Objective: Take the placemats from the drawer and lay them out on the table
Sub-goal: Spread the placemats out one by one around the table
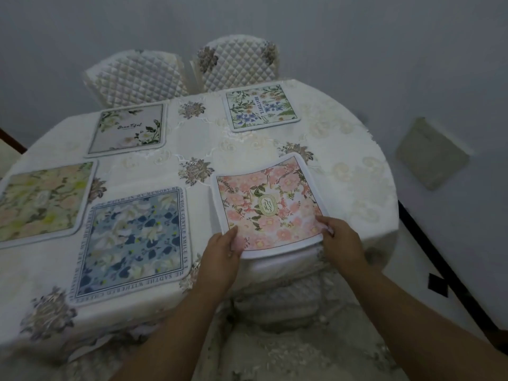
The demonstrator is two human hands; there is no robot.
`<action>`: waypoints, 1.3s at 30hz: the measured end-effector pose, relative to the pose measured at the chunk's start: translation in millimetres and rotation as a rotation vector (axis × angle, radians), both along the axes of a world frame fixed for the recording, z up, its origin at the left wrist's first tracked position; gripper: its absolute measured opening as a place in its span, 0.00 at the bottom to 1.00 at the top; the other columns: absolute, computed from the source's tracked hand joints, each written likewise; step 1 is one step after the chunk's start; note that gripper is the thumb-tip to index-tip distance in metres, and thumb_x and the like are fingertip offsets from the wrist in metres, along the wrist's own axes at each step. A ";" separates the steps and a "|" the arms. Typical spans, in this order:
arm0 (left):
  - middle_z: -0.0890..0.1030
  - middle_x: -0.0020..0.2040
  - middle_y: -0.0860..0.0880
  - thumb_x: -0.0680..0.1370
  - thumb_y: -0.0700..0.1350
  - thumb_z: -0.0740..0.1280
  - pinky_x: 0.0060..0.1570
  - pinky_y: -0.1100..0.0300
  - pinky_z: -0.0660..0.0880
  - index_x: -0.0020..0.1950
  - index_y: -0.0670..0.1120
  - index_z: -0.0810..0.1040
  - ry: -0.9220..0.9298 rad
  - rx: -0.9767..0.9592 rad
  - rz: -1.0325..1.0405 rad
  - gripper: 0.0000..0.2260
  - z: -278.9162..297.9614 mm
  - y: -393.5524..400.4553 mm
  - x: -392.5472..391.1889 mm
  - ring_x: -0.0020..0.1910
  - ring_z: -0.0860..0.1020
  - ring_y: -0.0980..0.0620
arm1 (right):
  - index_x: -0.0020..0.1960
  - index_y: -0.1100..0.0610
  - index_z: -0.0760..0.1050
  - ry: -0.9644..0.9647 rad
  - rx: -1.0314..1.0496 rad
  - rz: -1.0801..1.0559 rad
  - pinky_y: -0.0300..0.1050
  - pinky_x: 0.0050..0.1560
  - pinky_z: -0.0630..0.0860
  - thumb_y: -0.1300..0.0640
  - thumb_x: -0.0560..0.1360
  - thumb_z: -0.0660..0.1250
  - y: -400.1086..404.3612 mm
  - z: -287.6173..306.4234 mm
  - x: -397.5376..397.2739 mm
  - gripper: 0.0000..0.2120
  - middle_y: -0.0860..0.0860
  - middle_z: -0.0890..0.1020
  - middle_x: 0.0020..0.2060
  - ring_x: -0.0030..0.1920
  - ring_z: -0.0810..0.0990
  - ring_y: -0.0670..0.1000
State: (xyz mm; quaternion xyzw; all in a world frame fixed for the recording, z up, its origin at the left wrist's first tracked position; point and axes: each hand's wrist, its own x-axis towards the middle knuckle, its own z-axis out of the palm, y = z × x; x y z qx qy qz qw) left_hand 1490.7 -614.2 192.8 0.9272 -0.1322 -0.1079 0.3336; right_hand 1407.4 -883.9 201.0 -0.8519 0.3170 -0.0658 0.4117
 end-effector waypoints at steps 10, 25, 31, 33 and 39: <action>0.67 0.72 0.45 0.80 0.42 0.70 0.67 0.58 0.68 0.79 0.47 0.66 0.174 -0.019 0.285 0.28 -35.1 -31.9 -15.2 0.60 0.76 0.50 | 0.69 0.56 0.75 0.072 0.001 0.121 0.40 0.63 0.66 0.62 0.82 0.60 -52.6 -46.3 2.2 0.17 0.55 0.77 0.66 0.65 0.75 0.55; 0.39 0.83 0.55 0.86 0.57 0.43 0.81 0.49 0.44 0.83 0.55 0.42 -0.089 0.389 -0.284 0.26 -55.5 -125.3 -21.4 0.81 0.34 0.52 | 0.82 0.49 0.47 0.152 -0.379 0.813 0.52 0.79 0.48 0.43 0.83 0.40 -17.9 -73.2 31.6 0.29 0.46 0.44 0.80 0.80 0.40 0.47; 0.32 0.81 0.56 0.85 0.61 0.39 0.79 0.50 0.35 0.81 0.58 0.33 -0.089 0.500 -0.188 0.27 -77.2 -92.8 -13.3 0.78 0.28 0.54 | 0.80 0.51 0.34 0.206 -0.541 0.692 0.45 0.76 0.34 0.42 0.83 0.37 -54.5 -92.2 10.3 0.29 0.46 0.34 0.78 0.77 0.30 0.45; 0.29 0.80 0.55 0.85 0.61 0.39 0.79 0.51 0.34 0.80 0.55 0.30 -0.044 0.507 -0.134 0.28 -76.6 -79.3 -7.8 0.78 0.26 0.54 | 0.81 0.53 0.38 0.229 -0.545 0.644 0.44 0.77 0.38 0.42 0.82 0.35 -71.1 -92.4 3.2 0.30 0.48 0.39 0.80 0.79 0.35 0.46; 0.38 0.83 0.47 0.84 0.59 0.41 0.79 0.50 0.35 0.82 0.46 0.36 -0.105 0.474 -0.064 0.31 -61.4 -85.0 32.3 0.81 0.33 0.48 | 0.72 0.56 0.73 0.024 -0.424 0.490 0.47 0.75 0.60 0.47 0.83 0.50 -74.2 -58.5 54.5 0.24 0.53 0.74 0.71 0.73 0.69 0.52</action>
